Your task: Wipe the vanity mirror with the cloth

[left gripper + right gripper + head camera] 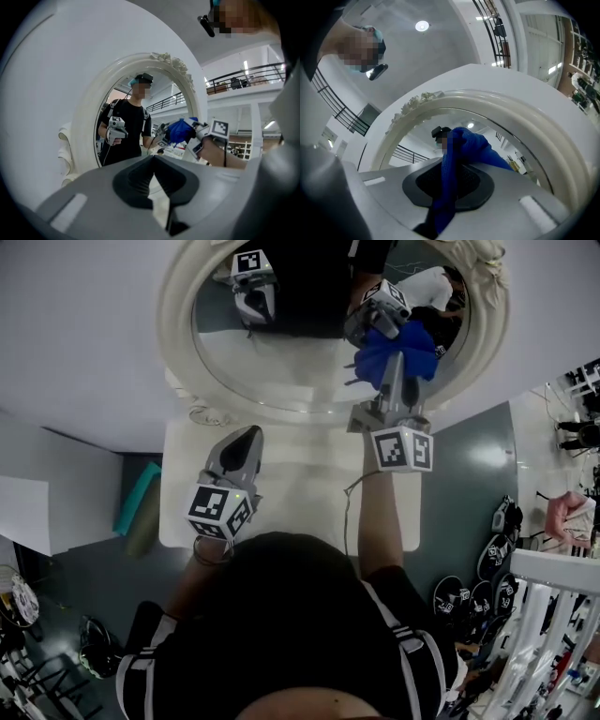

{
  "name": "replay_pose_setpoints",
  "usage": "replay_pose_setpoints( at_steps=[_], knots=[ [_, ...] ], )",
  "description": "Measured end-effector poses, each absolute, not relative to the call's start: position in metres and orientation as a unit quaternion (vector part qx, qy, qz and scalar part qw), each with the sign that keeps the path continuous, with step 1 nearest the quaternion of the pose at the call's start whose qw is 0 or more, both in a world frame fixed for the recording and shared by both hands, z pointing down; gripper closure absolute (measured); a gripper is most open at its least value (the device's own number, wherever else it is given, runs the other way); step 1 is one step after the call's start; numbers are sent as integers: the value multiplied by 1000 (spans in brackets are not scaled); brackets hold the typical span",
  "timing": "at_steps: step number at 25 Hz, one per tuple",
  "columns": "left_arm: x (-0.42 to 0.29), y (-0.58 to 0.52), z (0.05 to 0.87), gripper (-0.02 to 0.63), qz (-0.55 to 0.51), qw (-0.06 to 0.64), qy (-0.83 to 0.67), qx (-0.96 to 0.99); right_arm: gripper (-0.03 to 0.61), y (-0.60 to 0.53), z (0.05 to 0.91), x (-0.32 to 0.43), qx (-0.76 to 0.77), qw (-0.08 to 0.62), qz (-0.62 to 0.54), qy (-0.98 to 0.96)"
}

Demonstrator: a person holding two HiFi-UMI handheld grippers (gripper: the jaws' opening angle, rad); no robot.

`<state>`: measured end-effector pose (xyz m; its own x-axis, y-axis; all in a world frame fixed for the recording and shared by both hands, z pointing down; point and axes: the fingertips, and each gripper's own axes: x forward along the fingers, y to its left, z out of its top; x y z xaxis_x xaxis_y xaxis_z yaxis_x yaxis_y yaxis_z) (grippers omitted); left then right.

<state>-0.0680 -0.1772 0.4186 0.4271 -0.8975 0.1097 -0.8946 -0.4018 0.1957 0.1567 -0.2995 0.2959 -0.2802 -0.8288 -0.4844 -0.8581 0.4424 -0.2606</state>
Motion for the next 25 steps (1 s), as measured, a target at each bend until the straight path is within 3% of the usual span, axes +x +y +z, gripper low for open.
replay_pose_setpoints(
  at_steps=[7, 15, 22, 25],
  knots=[
    [-80, -174, 423, 603, -13, 118, -542, 832, 537, -295, 228, 99, -525, 204, 129, 817],
    [-97, -173, 425, 603, -22, 123, -555, 823, 537, -291, 196, 41, -493, 154, 152, 843],
    [-109, -171, 428, 603, -28, 128, -564, 815, 537, -282, 214, -33, -454, 53, 277, 845],
    [-115, -168, 431, 603, -28, 131, -570, 811, 537, -279, 247, -66, -431, 9, 279, 858]
  ],
)
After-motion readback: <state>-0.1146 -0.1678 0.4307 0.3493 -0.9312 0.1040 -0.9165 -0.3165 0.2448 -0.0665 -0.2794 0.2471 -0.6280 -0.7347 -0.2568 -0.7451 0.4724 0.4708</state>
